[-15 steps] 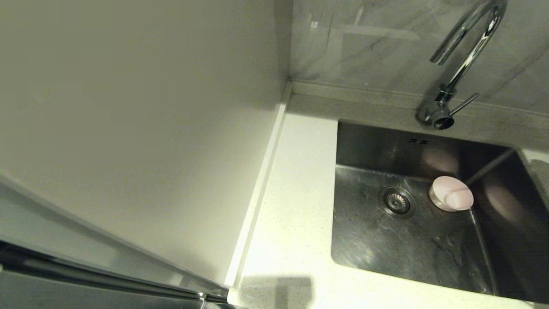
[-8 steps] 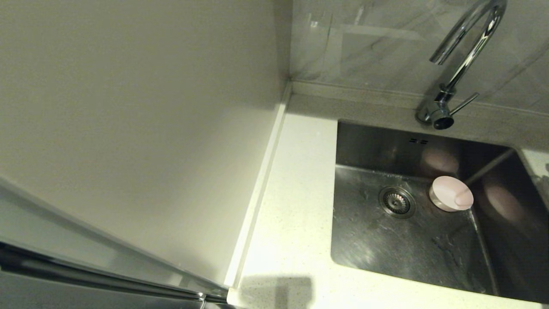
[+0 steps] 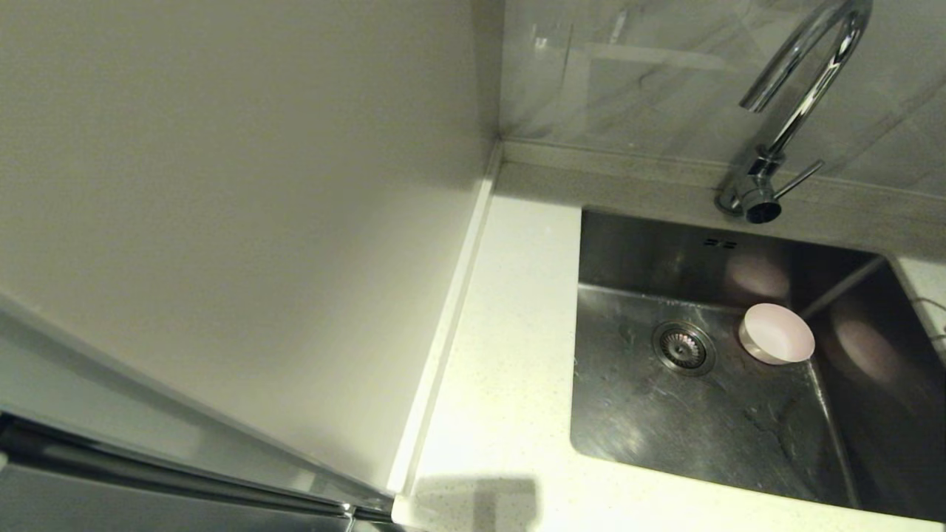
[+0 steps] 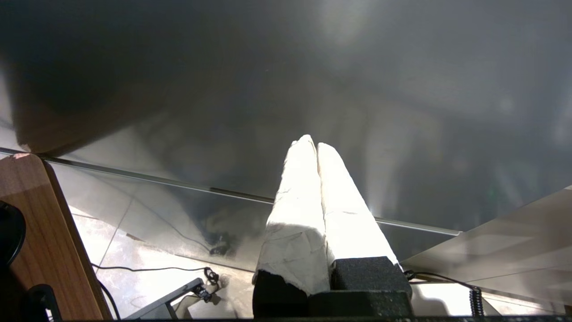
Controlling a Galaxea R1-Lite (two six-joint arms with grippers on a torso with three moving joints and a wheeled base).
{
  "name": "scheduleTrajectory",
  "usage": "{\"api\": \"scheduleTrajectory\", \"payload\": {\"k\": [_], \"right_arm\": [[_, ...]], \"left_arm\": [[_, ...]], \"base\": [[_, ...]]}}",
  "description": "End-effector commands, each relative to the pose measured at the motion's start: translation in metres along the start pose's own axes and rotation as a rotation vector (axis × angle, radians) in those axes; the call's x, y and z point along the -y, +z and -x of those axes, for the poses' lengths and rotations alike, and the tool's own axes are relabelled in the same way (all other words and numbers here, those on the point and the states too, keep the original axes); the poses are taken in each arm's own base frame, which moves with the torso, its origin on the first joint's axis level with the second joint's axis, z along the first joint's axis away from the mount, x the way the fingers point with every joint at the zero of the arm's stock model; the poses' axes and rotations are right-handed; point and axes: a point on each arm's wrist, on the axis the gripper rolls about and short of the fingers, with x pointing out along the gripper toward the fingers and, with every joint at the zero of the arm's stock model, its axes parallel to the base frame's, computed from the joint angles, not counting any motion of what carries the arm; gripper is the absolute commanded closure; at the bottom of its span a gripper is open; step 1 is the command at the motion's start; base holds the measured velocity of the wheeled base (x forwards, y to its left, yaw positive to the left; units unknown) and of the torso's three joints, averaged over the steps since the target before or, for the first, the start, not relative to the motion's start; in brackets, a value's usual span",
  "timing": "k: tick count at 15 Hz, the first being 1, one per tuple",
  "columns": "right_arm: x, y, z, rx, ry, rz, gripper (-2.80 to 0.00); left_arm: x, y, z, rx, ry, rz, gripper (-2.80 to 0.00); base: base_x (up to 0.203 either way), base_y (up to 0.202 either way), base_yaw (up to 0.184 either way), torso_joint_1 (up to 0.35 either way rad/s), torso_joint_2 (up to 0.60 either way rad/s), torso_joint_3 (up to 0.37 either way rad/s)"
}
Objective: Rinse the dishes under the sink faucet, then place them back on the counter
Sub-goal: Put a bowl into the sink
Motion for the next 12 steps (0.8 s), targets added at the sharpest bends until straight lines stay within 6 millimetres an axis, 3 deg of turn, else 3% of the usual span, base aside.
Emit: {"api": "scheduleTrajectory", "payload": {"k": [1,2,12], "right_arm": [[-0.002,-0.002,-0.004,-0.019,-0.003,0.003,-2.80],[-0.003,-0.002,-0.004,-0.020,-0.002,0.006,0.00],[-0.008,-0.002,0.014,0.039,0.021,0.019,0.00]], "left_arm": [[0.000,-0.001,0.000,-0.003,0.000,0.000,0.00],[0.000,-0.001,0.000,-0.003,0.000,0.000,0.00],[0.000,-0.001,0.000,-0.003,0.000,0.000,0.00]], "base": [[0.000,0.000,0.000,0.000,0.00,0.000],[0.000,0.000,0.000,0.000,0.00,0.000],[0.000,0.000,0.000,0.000,0.00,0.000]]}}
